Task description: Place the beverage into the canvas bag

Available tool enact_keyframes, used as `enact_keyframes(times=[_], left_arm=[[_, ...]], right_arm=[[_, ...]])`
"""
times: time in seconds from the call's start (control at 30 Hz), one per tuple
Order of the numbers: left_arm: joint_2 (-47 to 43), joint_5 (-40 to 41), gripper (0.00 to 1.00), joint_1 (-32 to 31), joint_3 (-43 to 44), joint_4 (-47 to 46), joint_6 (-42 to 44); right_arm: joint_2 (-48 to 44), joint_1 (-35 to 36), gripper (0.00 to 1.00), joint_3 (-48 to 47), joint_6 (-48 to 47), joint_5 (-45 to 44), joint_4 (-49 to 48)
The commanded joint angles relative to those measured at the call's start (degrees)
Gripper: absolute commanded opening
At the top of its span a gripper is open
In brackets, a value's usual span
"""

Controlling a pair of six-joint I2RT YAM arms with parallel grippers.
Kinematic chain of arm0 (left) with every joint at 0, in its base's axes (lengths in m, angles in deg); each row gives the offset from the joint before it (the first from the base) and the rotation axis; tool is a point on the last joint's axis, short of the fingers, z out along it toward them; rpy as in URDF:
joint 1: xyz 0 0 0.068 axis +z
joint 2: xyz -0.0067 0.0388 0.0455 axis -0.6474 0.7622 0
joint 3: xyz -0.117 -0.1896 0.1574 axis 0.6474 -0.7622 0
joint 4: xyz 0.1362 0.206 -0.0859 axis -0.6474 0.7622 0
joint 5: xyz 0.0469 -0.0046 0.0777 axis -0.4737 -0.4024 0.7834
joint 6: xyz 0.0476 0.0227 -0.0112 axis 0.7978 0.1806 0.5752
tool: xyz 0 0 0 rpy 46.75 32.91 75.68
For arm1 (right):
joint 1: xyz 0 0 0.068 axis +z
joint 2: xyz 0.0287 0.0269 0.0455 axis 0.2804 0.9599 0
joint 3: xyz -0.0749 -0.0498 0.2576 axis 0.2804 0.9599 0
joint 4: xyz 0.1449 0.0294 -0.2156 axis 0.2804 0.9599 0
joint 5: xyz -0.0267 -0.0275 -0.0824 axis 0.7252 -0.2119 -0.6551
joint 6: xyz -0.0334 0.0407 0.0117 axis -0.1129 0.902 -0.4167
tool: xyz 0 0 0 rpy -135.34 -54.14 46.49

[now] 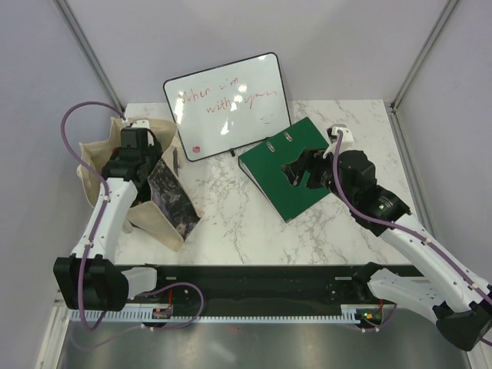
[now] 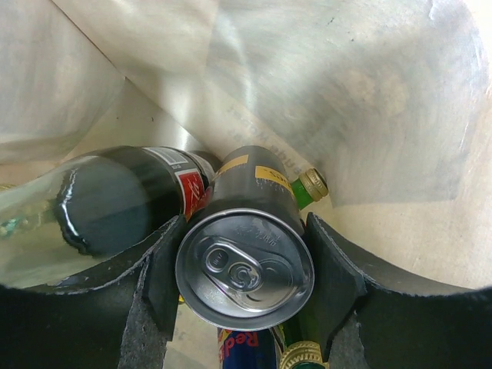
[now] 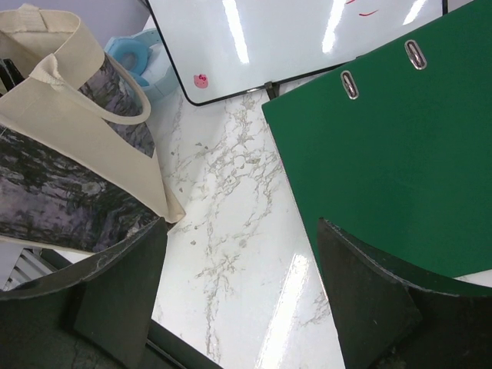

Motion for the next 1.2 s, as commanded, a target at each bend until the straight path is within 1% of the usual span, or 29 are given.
enact_keyframes(times=[0.0, 0.13, 0.2, 0.43, 0.57, 0.63, 0.93, 1.17], left_arm=[[-2.9, 1.7, 0.34, 0.4, -0.7, -2.1, -1.7], [-3.6, 2.2, 0.45, 0.3, -2.2, -2.1, -2.2], [-3.6, 2.2, 0.47, 0.3, -2.3, -2.1, -2.2], [-4.9, 1.4, 0.6, 0.3, -0.6, -1.2, -2.3], [-5.3, 1.9, 0.64, 0.3, 0.1, -0.8, -2.1], [-5.1, 2.0, 0.68, 0.3, 0.3, -0.5, -1.9], [-6.4, 2.2, 0.75, 0.3, 1.6, 0.7, -1.5], [-7.4, 2.0, 0.76, 0.3, 5.5, 2.7, -0.8]], right_arm=[[0.8, 0.8, 0.86, 0.7, 0.9, 0.9, -3.0], [1.0, 1.2, 0.86, 0.5, 0.9, 0.4, -3.2], [1.0, 1.4, 0.85, 0.5, 1.0, 0.4, -3.2], [0.9, 1.6, 0.86, 0.5, 0.9, 0.1, -3.2], [0.7, 1.7, 0.85, 0.4, 0.9, -0.1, -3.2], [0.6, 1.7, 0.85, 0.4, 0.9, -0.1, -3.2], [0.0, 1.7, 0.85, 0.2, 0.8, -0.6, -2.8], [-0.1, 1.7, 0.86, -0.4, 0.8, -0.7, -2.6]])
